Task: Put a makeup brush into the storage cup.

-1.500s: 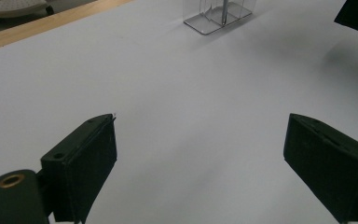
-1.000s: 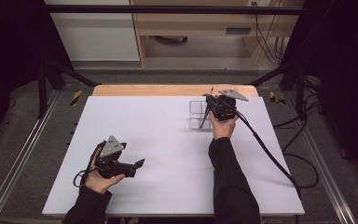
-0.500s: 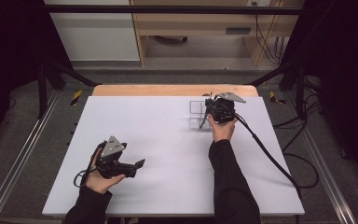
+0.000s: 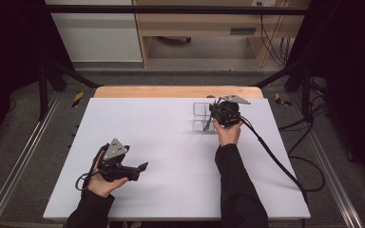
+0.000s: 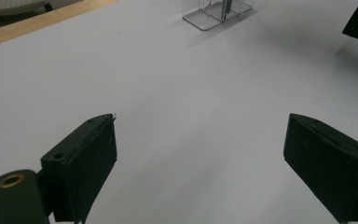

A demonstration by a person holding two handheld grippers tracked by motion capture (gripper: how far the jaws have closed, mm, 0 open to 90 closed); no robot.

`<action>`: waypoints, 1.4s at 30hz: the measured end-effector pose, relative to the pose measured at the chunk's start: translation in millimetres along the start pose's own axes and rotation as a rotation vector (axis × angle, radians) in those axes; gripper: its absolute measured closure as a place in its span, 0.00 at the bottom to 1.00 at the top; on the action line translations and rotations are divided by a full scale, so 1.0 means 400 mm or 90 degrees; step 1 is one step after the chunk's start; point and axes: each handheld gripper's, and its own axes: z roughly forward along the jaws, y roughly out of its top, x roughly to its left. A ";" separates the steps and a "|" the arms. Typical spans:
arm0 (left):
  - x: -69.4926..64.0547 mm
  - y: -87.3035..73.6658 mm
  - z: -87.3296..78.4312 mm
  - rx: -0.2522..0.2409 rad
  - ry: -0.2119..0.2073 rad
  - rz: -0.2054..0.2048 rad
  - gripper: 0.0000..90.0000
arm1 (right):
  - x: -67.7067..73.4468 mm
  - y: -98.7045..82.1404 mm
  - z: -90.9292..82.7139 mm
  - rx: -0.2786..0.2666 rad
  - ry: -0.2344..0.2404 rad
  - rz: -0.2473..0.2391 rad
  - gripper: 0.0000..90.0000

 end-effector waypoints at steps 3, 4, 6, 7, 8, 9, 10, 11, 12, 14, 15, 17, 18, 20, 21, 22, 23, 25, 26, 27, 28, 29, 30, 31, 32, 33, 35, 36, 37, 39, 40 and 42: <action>0.000 0.000 0.001 0.001 0.001 0.000 0.10 | 0.000 -0.001 -0.008 0.000 -0.002 -0.005 0.80; 0.000 0.000 0.001 0.001 0.000 0.000 0.10 | 0.000 -0.001 -0.012 -0.001 -0.004 -0.008 0.79; -0.001 0.000 0.001 0.001 0.000 0.001 0.10 | -0.001 -0.002 -0.020 -0.003 -0.001 -0.008 0.74; -0.001 0.000 0.001 0.002 0.000 0.001 0.10 | 0.000 -0.003 -0.025 -0.002 -0.003 -0.010 0.71; -0.001 0.000 0.001 0.001 0.001 0.001 0.10 | 0.001 -0.004 -0.029 -0.003 -0.001 -0.016 0.68; -0.001 0.000 0.001 0.001 0.001 0.001 0.10 | 0.002 -0.006 -0.035 -0.005 0.002 -0.022 0.65; 0.000 0.000 0.001 0.001 0.002 0.000 0.10 | 0.002 -0.006 -0.039 -0.006 0.003 -0.024 0.62; 0.000 0.000 0.001 0.000 0.002 -0.001 0.10 | 0.004 -0.007 -0.045 -0.007 0.007 -0.023 0.58; 0.001 0.000 0.000 0.000 0.002 -0.001 0.10 | 0.004 -0.008 -0.051 -0.009 0.011 -0.025 0.55; 0.002 -0.001 0.000 -0.001 0.003 -0.003 0.10 | 0.007 -0.010 -0.065 -0.012 0.023 -0.029 0.50; 0.002 -0.001 0.000 -0.001 0.003 -0.004 0.10 | 0.008 -0.011 -0.072 -0.013 0.028 -0.032 0.48; 0.003 -0.001 0.000 -0.001 0.005 -0.005 0.10 | 0.011 -0.013 -0.088 -0.018 0.041 -0.033 0.44; 0.003 -0.001 0.000 -0.001 0.005 -0.005 0.10 | 0.013 -0.014 -0.097 -0.020 0.048 -0.033 0.42; 0.003 -0.001 0.001 -0.001 0.006 -0.006 0.10 | 0.016 -0.017 -0.115 -0.028 0.057 -0.034 0.38; 0.004 -0.001 0.001 -0.001 0.006 -0.006 0.10 | 0.017 -0.018 -0.124 -0.029 0.062 -0.036 0.36; 0.004 -0.001 0.000 -0.002 0.006 -0.007 0.10 | 0.019 -0.020 -0.132 -0.029 0.063 -0.040 0.35; 0.005 -0.001 0.000 -0.002 0.006 -0.008 0.10 | 0.023 -0.022 -0.143 -0.029 0.068 -0.043 0.34; 0.005 -0.001 -0.001 -0.004 0.007 -0.008 0.10 | 0.028 -0.025 -0.158 -0.033 0.078 -0.047 0.32; 0.005 0.000 -0.001 -0.004 0.007 -0.008 0.10 | 0.030 -0.027 -0.166 -0.035 0.085 -0.050 0.30; 0.005 0.000 -0.002 -0.006 0.006 -0.011 0.10 | 0.032 -0.028 -0.175 -0.037 0.090 -0.053 0.28; 0.006 0.000 -0.002 -0.007 0.006 -0.011 0.10 | 0.033 -0.030 -0.183 -0.038 0.095 -0.055 0.27; 0.007 0.000 -0.002 -0.008 0.006 -0.012 0.09 | 0.034 -0.032 -0.191 -0.037 0.100 -0.056 0.26; 0.008 -0.001 -0.003 -0.009 0.005 -0.013 0.09 | 0.034 -0.034 -0.198 -0.036 0.106 -0.058 0.25; 0.009 -0.001 -0.003 -0.009 0.005 -0.014 0.09 | 0.035 -0.036 -0.206 -0.035 0.111 -0.059 0.24; 0.010 -0.001 -0.004 -0.010 0.005 -0.016 0.09 | 0.036 -0.039 -0.214 -0.035 0.116 -0.061 0.23; 0.010 -0.001 -0.005 -0.011 0.006 -0.017 0.09 | 0.036 -0.041 -0.221 -0.035 0.120 -0.063 0.21; 0.011 -0.001 -0.006 -0.013 0.007 -0.018 0.09 | 0.037 -0.046 -0.234 -0.033 0.129 -0.066 0.19; 0.012 -0.001 -0.006 -0.013 0.008 -0.016 0.09 | 0.037 -0.049 -0.240 -0.031 0.132 -0.069 0.18; 0.012 -0.001 -0.006 -0.013 0.008 -0.016 0.09 | 0.037 -0.051 -0.246 -0.030 0.131 -0.071 0.17; 0.013 -0.002 -0.006 -0.013 0.009 -0.015 0.09 | 0.038 -0.056 -0.257 -0.028 0.130 -0.082 0.16; 0.013 -0.002 -0.007 -0.012 0.008 -0.015 0.09 | 0.039 -0.058 -0.263 -0.028 0.133 -0.082 0.15; 0.014 -0.002 -0.007 -0.013 0.008 -0.016 0.09 | 0.039 -0.062 -0.274 -0.030 0.144 -0.079 0.14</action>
